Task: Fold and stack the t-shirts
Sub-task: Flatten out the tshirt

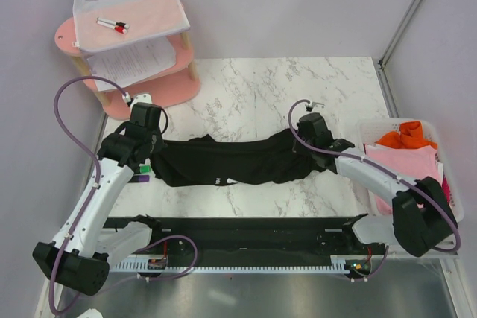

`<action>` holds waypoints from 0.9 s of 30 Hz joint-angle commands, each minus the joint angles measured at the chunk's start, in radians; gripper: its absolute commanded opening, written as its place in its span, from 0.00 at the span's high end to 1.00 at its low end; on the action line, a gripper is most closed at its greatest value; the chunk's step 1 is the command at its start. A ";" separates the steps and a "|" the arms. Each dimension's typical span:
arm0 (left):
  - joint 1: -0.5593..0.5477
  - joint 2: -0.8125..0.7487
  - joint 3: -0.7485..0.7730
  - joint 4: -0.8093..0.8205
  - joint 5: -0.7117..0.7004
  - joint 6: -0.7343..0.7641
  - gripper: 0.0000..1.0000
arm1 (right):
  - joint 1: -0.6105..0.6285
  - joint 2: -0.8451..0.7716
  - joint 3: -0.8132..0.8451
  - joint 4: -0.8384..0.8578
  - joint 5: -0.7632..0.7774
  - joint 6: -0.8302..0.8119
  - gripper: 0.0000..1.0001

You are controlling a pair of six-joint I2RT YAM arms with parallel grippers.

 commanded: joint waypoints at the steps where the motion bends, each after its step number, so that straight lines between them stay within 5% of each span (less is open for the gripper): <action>1: 0.005 -0.014 0.017 0.030 -0.032 -0.002 0.98 | 0.000 -0.169 0.017 0.076 0.095 -0.012 1.00; 16: 0.005 -0.091 0.351 0.047 -0.118 0.154 0.98 | 0.002 -0.422 0.429 -0.122 0.158 -0.242 1.00; 27: 0.005 -0.327 0.537 -0.013 0.007 0.233 0.98 | 0.002 -0.648 0.676 -0.277 -0.027 -0.348 1.00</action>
